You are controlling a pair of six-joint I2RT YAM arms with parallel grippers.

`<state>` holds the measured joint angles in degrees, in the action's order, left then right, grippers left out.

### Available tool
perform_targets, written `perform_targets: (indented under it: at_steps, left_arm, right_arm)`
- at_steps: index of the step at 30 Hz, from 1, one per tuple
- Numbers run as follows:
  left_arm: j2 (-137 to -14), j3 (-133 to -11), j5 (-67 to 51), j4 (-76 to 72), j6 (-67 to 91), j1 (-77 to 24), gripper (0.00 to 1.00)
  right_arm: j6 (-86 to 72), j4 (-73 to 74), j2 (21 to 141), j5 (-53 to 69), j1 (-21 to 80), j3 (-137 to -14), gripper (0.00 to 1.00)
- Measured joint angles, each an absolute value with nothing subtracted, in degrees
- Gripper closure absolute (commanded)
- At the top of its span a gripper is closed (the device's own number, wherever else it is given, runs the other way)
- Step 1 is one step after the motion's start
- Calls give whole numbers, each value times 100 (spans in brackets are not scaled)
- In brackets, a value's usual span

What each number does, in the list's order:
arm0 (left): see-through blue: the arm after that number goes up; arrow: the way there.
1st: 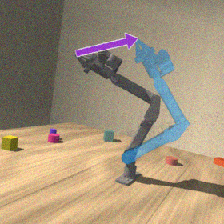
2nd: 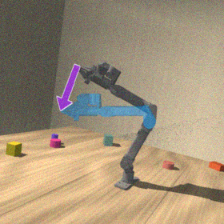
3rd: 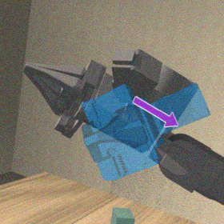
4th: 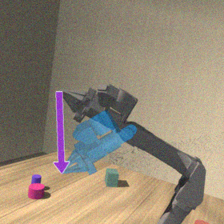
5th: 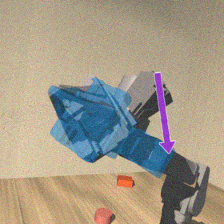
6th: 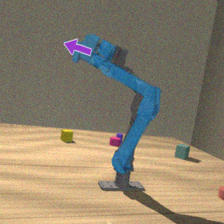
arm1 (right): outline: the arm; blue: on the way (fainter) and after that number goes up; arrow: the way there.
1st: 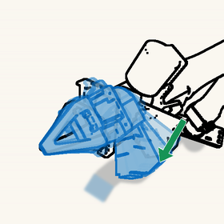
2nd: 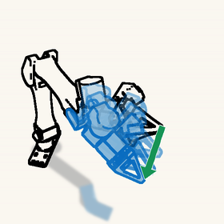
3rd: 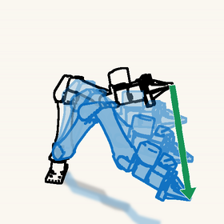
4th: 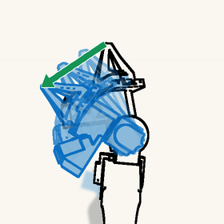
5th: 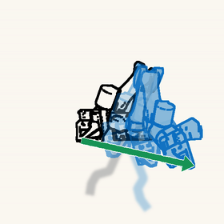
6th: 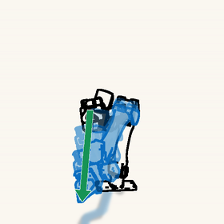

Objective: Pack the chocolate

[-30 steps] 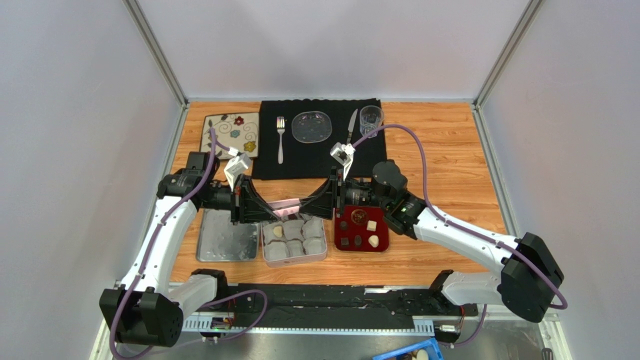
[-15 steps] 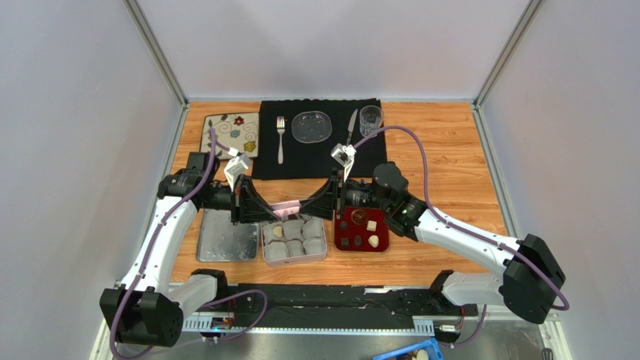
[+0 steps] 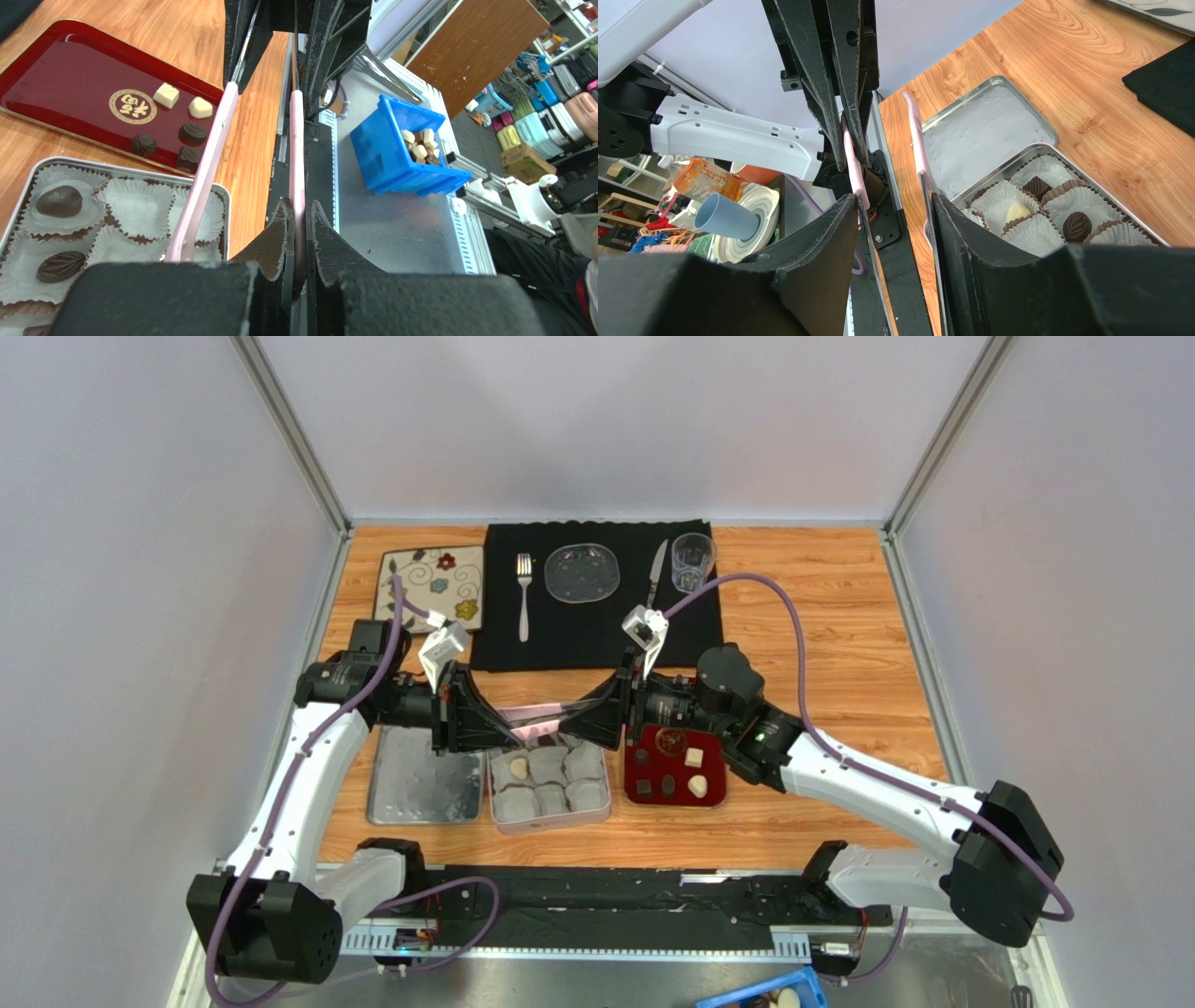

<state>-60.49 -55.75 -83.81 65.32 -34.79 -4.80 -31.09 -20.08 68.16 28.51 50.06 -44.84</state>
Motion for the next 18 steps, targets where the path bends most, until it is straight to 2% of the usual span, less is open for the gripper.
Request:
perform_targets:
  at_steps: [18]
  left_arm:
    - [-6051,-5575,-8418,6539,-3479,-491,99]
  right_arm:
    - [-3024,-2047,6709,2720,5022,-4484,57]
